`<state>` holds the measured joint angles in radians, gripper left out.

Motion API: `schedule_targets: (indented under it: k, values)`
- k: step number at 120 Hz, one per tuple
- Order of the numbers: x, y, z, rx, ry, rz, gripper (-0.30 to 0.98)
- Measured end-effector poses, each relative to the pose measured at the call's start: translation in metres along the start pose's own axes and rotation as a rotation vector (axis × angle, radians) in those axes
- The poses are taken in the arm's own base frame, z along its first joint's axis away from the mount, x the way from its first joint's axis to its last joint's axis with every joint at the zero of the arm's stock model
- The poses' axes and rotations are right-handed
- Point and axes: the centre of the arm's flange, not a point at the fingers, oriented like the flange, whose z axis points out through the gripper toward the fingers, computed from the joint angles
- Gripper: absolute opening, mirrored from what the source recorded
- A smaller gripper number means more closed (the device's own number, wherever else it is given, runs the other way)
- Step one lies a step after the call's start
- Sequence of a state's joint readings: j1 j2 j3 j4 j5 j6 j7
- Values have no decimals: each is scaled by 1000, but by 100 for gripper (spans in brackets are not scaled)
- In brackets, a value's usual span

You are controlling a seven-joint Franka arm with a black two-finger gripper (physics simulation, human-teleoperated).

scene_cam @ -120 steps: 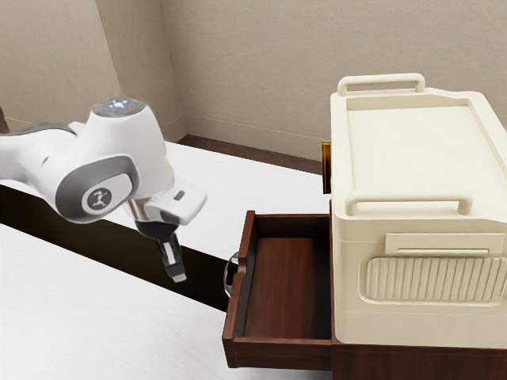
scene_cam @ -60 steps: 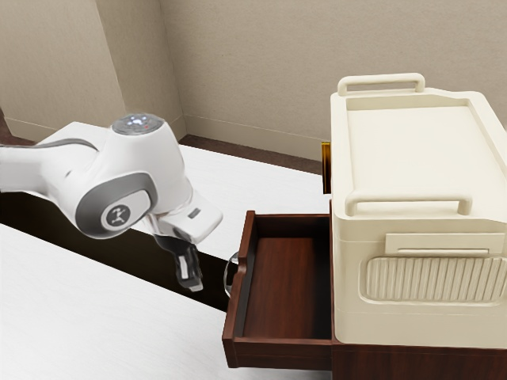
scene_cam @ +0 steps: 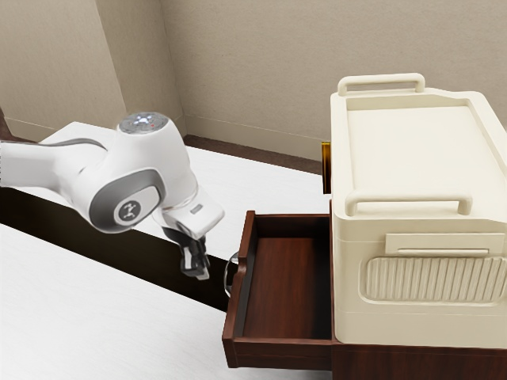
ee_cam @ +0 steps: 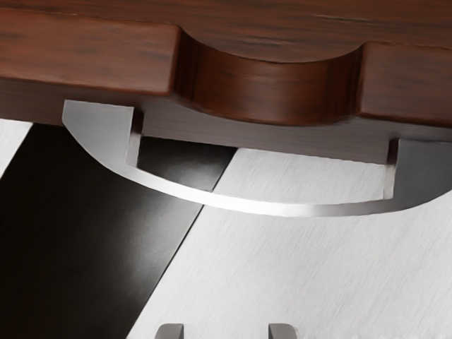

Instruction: Push the drawer handle with one arm to close the drawer

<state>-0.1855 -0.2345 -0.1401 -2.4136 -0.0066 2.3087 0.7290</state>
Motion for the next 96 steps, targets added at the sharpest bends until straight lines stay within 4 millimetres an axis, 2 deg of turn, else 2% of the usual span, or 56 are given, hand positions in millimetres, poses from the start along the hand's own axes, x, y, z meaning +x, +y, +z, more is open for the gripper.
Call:
schedule_targets:
  k: [18, 42, 69, 96]
  values:
    - [3, 0, 9, -6, -9, 42, 8]
    - [14, 1, 10, -4, -2, 90, 8]
    - [35, -11, 14, -11, 7, 121, 7]
    - [64, -7, 21, -24, 17, 170, 7]
